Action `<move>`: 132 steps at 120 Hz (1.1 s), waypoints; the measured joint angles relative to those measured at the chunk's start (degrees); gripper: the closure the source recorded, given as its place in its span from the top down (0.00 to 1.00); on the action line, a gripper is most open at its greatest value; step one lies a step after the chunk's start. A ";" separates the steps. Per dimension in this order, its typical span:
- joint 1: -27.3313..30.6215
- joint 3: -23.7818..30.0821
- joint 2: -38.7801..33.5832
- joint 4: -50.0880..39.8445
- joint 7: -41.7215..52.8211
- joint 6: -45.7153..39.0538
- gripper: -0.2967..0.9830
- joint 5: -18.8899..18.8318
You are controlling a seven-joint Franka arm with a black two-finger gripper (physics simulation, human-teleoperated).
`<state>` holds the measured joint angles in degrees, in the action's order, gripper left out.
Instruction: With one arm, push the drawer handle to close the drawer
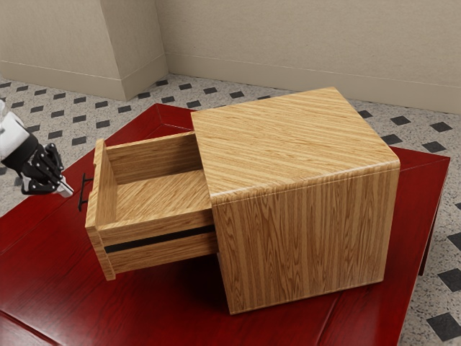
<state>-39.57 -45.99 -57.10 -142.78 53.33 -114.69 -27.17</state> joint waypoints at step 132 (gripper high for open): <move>-8.52 -2.27 11.24 2.50 0.38 -8.53 0.15 3.28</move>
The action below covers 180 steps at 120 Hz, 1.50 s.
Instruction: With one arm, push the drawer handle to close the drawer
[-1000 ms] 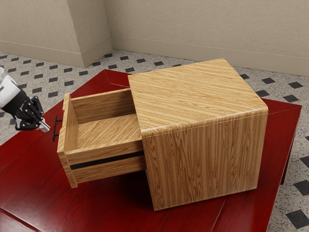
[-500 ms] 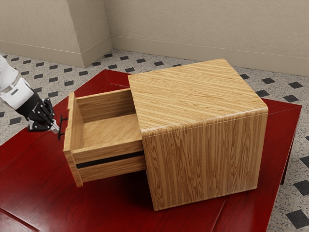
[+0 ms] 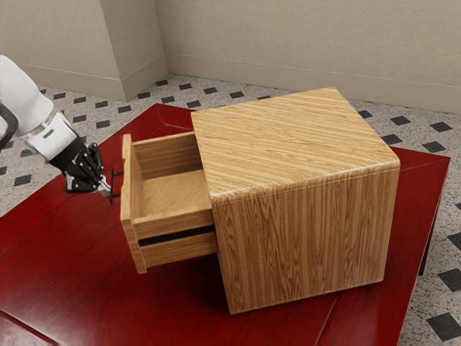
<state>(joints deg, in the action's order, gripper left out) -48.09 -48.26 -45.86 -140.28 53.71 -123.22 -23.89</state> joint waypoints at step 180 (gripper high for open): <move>-20.19 -11.13 18.38 12.22 -8.34 -8.81 0.15 13.88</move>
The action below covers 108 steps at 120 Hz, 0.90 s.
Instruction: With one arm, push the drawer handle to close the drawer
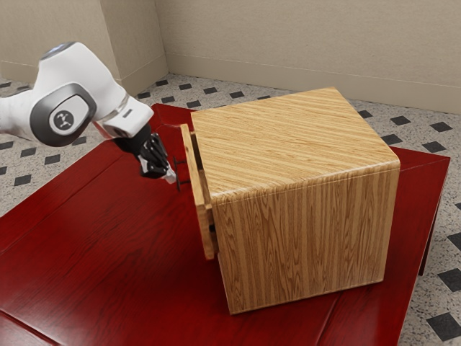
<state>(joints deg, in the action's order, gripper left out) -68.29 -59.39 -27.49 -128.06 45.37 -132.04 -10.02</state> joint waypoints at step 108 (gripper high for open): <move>58.74 43.05 0.76 23.21 -14.05 34.25 0.61 3.03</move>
<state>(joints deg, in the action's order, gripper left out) -9.55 -16.34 -26.73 -104.86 31.32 -97.78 -6.99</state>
